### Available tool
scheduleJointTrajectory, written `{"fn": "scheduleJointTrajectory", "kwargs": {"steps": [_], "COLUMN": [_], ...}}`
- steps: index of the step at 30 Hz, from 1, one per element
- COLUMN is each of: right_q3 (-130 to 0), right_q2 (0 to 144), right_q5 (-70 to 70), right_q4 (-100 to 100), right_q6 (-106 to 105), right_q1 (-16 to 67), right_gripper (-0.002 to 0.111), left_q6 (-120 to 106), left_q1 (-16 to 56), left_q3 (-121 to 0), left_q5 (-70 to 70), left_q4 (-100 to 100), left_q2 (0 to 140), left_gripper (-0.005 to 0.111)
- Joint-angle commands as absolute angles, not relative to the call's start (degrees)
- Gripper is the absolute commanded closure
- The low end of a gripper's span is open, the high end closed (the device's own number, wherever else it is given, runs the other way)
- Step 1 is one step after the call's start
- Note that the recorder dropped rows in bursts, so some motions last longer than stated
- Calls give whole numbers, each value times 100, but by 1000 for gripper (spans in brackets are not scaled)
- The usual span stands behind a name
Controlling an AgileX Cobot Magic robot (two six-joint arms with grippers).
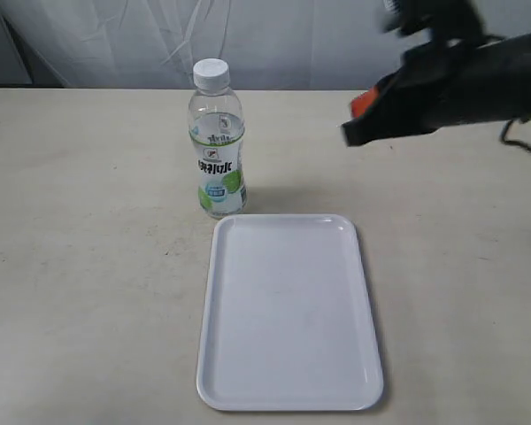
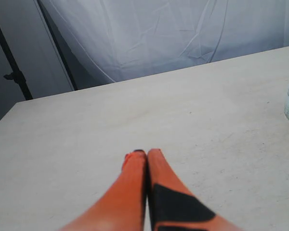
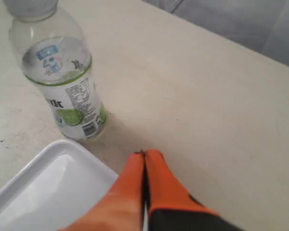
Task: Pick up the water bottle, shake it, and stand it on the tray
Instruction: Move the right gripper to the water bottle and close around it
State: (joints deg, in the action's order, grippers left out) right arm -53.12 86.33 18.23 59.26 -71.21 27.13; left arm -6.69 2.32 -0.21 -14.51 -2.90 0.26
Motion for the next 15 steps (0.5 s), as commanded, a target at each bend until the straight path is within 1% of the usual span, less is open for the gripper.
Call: {"fn": "scheduleJointTrajectory", "kwargs": {"steps": [1,2,3,4,5,7,10,12,13,15], "right_q3": [-5348,-5348,-5381,-5431,-5495,-5612,-5805,-5944,-6027,-6191], "right_q2": [9518,9677,9828,9986,10133,10377,10700,10899,10974,11127], "right_q5": [237,92,51,51,65,0,-539,-1043,-1172,-1171], "right_q4": [6358,6362,6402,6437,6456,6456,6566,6853,6932,6971], "right_q6": [-7193,-7193,-7193,-7193,-7193,-7193,-7182,-7182,-7182,-7123], "right_q1": [3763,3903,4032,4143,4253,4425,4646,4770,4807,4871], "right_gripper": [109,108,104,98,90,70,32,11,5,4], "left_q6": [-654,-654,-654,-654,-654,-654,-654,-654,-654,-654], "left_q1": [246,246,246,246,246,246,246,246,246,246], "left_q3": [0,0,0,0,0,0,0,0,0,0], "left_q5": [-1373,-1373,-1373,-1373,-1373,-1373,-1373,-1373,-1373,-1373], "left_q4": [-267,-267,-267,-267,-267,-267,-267,-267,-267,-267], "left_q2": [0,0,0,0,0,0,0,0,0,0], "left_gripper": [106,106,106,106,106,106,106,106,106,106]}}
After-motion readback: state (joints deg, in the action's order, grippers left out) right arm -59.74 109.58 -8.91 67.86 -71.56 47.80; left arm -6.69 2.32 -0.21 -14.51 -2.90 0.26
